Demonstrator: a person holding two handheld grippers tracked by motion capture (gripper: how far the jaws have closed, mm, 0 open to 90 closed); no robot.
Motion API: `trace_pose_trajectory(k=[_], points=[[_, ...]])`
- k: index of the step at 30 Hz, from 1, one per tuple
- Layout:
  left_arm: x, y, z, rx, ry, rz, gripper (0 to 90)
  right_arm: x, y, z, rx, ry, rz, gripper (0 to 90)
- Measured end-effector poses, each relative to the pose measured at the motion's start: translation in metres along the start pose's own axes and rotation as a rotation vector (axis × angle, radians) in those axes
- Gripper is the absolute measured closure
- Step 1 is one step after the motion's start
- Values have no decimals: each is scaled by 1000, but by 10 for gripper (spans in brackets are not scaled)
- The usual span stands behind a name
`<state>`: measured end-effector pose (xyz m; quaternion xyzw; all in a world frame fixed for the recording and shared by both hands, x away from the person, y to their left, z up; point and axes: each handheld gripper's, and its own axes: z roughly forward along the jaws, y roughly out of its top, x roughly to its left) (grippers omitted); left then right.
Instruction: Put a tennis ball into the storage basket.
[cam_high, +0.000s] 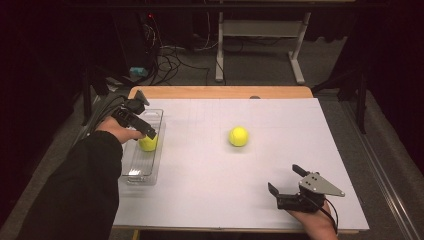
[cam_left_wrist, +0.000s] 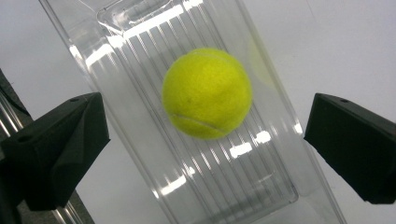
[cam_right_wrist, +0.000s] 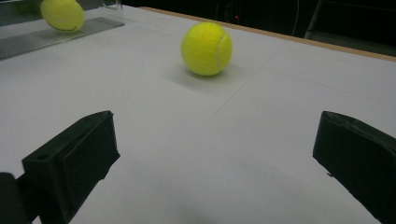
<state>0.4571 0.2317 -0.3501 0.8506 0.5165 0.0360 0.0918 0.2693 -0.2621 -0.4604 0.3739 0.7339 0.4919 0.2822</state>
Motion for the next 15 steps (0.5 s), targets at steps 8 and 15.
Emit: trace_pose_trajectory(k=[8, 15], points=[[-16, -2, -1, 14, 8, 28, 5, 0, 0, -1, -1, -3, 2, 0], [-38, -2, 3, 24, 5, 88, 6, -1, 0, -1, -1, -3, -1, 0]])
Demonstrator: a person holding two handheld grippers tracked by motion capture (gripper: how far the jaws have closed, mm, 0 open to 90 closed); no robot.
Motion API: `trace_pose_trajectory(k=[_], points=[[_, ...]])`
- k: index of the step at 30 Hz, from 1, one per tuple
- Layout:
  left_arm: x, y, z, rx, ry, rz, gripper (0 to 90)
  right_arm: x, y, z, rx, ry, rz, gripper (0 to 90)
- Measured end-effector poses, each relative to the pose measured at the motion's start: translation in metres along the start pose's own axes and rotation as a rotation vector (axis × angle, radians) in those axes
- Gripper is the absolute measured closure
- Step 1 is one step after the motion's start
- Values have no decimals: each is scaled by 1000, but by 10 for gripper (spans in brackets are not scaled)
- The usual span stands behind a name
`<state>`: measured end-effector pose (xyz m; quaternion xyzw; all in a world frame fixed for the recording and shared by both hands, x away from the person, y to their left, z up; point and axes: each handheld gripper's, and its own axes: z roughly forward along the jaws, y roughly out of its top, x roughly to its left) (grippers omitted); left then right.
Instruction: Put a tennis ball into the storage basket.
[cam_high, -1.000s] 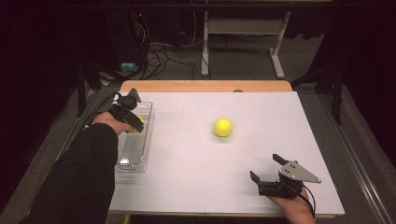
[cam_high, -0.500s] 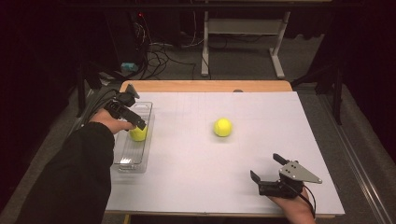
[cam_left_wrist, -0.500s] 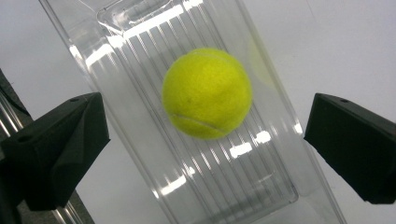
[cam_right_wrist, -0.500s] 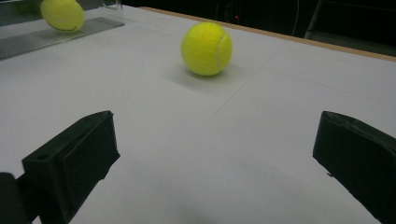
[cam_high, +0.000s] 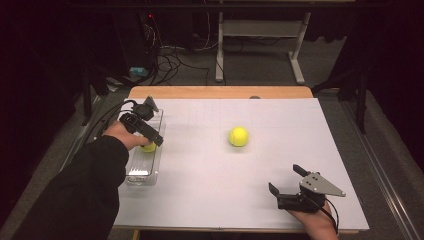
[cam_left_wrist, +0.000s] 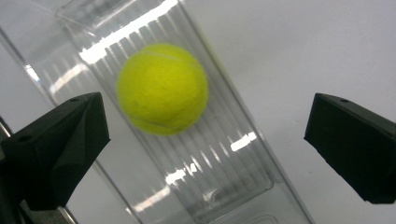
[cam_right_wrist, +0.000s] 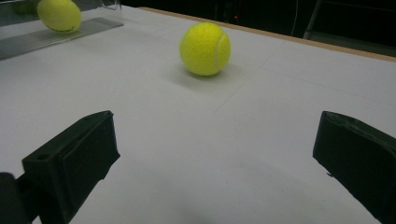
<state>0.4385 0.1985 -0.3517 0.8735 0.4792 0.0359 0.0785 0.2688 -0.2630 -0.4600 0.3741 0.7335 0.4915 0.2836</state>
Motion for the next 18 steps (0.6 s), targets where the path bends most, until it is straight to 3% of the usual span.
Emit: trace_pose_trajectory(k=[5, 10, 18], points=[[-25, 4, 7, 7, -3, 63, 6, 0, 0, 0, 2, 2, -2, 0], [-40, 6, 11, 17, -3, 99, 5, 1, -1, 0, 4, 2, -2, 0], [-68, 7, 20, 0, -39, 149, 5, 1, -1, 1, 5, 1, -3, 0]])
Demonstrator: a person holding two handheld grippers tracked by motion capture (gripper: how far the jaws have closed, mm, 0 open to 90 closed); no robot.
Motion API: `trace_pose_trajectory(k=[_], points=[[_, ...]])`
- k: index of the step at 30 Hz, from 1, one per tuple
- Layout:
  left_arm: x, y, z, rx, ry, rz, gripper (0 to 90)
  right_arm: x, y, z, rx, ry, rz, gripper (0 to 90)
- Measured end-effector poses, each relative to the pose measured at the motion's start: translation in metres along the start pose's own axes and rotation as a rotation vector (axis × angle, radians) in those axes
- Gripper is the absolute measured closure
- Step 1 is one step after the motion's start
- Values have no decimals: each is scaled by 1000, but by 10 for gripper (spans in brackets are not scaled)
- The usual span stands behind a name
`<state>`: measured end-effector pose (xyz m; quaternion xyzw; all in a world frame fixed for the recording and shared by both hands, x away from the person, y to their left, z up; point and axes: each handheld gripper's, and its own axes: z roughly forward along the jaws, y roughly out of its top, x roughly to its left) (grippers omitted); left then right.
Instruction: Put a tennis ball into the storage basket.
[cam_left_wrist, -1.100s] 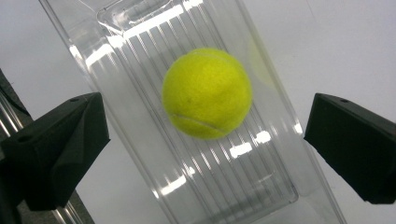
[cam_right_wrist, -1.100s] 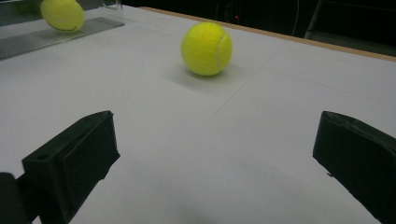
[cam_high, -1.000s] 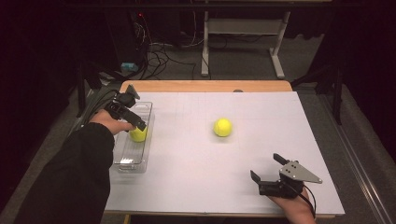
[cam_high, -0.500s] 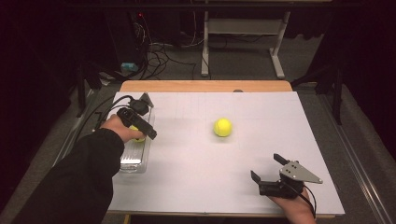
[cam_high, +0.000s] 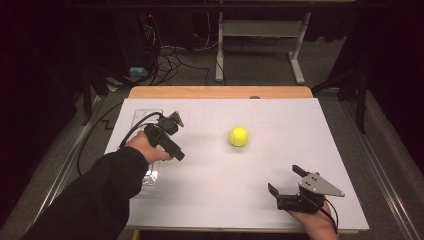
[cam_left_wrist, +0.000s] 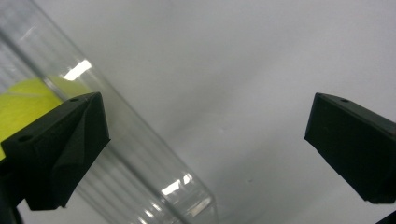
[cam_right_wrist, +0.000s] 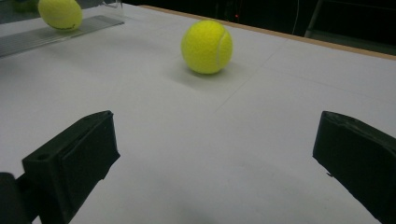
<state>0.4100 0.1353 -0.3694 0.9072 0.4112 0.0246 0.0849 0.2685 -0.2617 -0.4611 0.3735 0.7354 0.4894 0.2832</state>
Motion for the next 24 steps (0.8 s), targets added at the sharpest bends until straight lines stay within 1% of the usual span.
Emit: trace_pose_trajectory(k=[3, 4, 5, 6, 8, 10, 11, 12, 14, 17, 20, 21, 24], points=[[-13, 1, 4, -10, -14, 25, 5, 0, 0, 0, -1, 0, -3, 0], [-21, 2, 6, -26, -33, 35, 5, 0, 0, 0, 0, 0, -2, 0], [-21, 2, 6, -26, -33, 35, 5, 0, 0, 0, 0, 0, -1, 0], [-24, 2, 7, -36, -41, 37, 5, 0, 0, 0, 0, 0, -1, 0], [-34, 2, 10, -49, -51, 55, 5, 0, 0, 0, -1, 1, -3, 0], [-47, 2, 13, -69, -55, 69, 5, 1, 1, 0, -1, 3, -5, 0], [-47, 2, 13, -69, -55, 69, 5, 1, 1, 0, -3, 5, -4, 0], [-50, 2, 14, -77, -61, 70, 5, 1, 1, 0, -3, 5, -4, 0], [-55, 2, 14, -103, -73, 68, 5, 1, 1, 0, -4, 6, -4, 0], [-63, -1, 16, -120, -80, 80, 5, 1, 0, 0, -5, 3, -3, 0], [-67, -3, 19, -124, -83, 79, 5, 1, 0, 0, -4, 2, -2, 0], [-68, -4, 22, -113, -97, 81, 5, 0, 1, 0, -4, -1, 6, 0], [-67, -4, 25, -101, -93, 87, 5, -1, 0, 0, -6, -4, 19, 0]])
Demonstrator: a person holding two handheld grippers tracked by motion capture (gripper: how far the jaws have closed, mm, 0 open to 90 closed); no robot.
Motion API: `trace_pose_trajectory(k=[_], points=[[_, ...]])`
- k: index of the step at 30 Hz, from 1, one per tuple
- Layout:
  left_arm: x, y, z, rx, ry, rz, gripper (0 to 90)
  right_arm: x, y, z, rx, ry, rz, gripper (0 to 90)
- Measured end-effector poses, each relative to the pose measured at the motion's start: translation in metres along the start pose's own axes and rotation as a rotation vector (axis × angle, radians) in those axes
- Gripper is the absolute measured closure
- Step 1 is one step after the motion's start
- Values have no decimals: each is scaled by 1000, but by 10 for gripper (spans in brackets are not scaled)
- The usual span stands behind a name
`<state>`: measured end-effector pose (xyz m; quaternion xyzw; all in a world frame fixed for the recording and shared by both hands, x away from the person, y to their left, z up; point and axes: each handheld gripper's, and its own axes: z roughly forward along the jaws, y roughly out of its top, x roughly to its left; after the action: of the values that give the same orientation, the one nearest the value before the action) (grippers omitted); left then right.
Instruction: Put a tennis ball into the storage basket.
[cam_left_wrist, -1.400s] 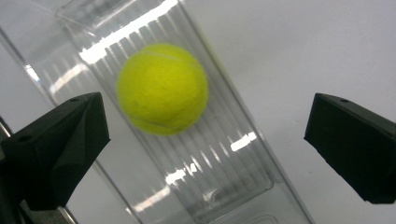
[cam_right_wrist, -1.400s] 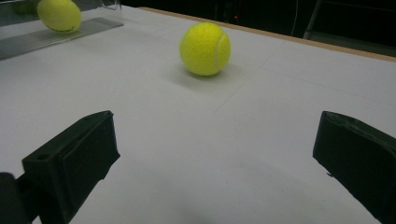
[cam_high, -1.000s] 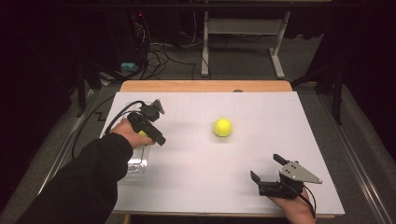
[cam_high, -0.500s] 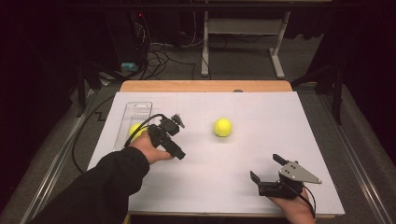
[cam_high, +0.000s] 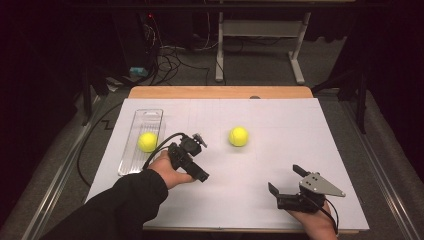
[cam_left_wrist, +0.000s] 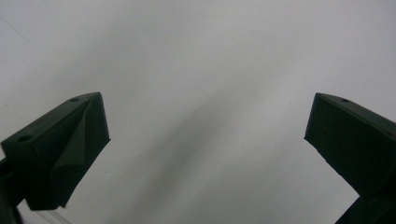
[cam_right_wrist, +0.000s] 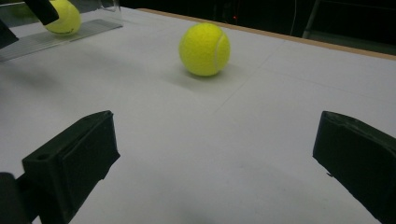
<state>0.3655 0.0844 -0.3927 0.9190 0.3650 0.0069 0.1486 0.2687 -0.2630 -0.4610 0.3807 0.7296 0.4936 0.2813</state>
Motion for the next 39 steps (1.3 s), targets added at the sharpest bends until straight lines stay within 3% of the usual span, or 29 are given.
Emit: trace_pose_trajectory(k=[4, 10, 15, 19, 20, 22, 24, 26, 27, 29, 35, 39], points=[[4, -3, 1, 6, 2, -11, 5, -3, 1, 2, 4, -6, 1, 0], [3, -6, -2, 7, -11, -6, 5, 4, 8, 6, -1, -1, 4, 0], [3, -11, -6, -1, -7, -8, 5, 6, 20, 21, 15, 3, 7, 0], [1, -12, -4, 13, -4, 3, 5, 8, 35, 45, 54, 1, -22, 0], [0, -11, -2, 12, -10, 3, 5, 9, 41, 60, 65, 4, -18, 0], [-1, -11, -2, 9, -11, 5, 5, 9, 43, 66, 69, 8, -13, 0], [-2, -10, -1, 14, -17, 10, 5, 7, 53, 92, 88, -6, -11, 0], [-3, -10, 0, 14, -18, 12, 5, 6, 55, 98, 92, -9, -5, 0], [-3, -9, 0, 15, -18, 14, 5, 4, 60, 115, 108, -9, 0, 1], [-2, -9, 1, 21, -22, 15, 5, 4, 61, 121, 117, -12, 2, 1], [-2, -8, 1, 21, -30, 18, 5, 0, 70, 172, 194, -5, 41, 38], [-1, -10, -1, 19, -31, 13, 5, 2, 71, 188, 237, 1, 36, 84]])
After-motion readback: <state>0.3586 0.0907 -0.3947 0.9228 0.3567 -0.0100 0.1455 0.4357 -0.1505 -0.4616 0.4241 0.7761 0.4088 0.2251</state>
